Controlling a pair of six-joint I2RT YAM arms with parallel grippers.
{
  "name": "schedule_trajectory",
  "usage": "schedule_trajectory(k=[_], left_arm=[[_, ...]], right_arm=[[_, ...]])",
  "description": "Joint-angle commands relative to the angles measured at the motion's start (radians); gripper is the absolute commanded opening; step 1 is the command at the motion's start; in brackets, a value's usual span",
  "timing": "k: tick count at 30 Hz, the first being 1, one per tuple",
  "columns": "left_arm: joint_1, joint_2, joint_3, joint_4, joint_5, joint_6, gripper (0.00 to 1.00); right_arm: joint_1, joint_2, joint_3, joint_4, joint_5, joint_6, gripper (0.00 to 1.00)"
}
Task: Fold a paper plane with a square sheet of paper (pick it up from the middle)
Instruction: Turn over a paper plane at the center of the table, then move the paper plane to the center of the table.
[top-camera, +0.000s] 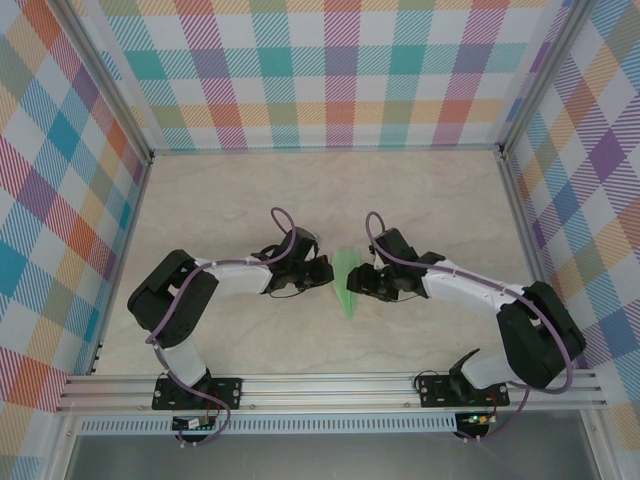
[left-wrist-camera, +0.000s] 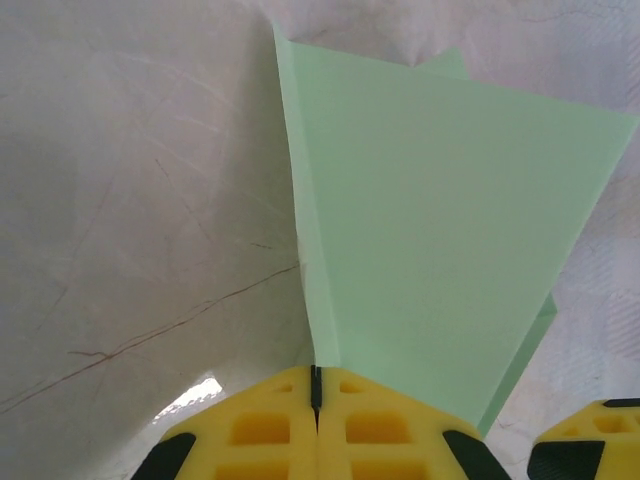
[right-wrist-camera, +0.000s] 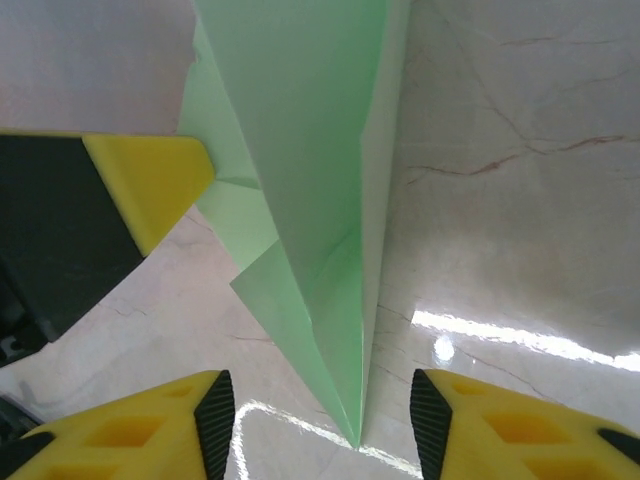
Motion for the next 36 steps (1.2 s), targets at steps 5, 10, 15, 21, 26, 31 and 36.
schedule_trajectory(k=[5, 10, 15, 21, 26, 31, 36], left_arm=[[0.009, 0.009, -0.002, 0.015, -0.008, 0.0, 0.0], [0.007, 0.003, -0.004, 0.008, -0.009, 0.003, 0.0], [0.007, 0.006, -0.003, 0.006, 0.0, 0.005, 0.0], [0.008, 0.006, 0.003, 0.001, 0.002, 0.01, 0.0], [0.008, 0.0, 0.003, -0.003, 0.003, 0.012, 0.0], [0.008, 0.002, 0.003, -0.005, 0.007, 0.018, 0.0], [0.008, 0.001, 0.002, -0.004, 0.011, 0.016, 0.0]], right_arm=[[0.041, 0.055, 0.064, 0.037, -0.019, -0.028, 0.46], [0.05, 0.107, 0.096, 0.019, -0.007, -0.033, 0.46], [0.066, 0.141, 0.138, -0.041, 0.054, -0.038, 0.49], [0.079, 0.165, 0.162, -0.076, 0.089, -0.043, 0.51], [0.092, 0.184, 0.177, -0.103, 0.121, -0.041, 0.52], [0.105, 0.2, 0.186, -0.115, 0.134, -0.04, 0.54], [0.116, 0.228, 0.199, -0.125, 0.156, -0.037, 0.54]])
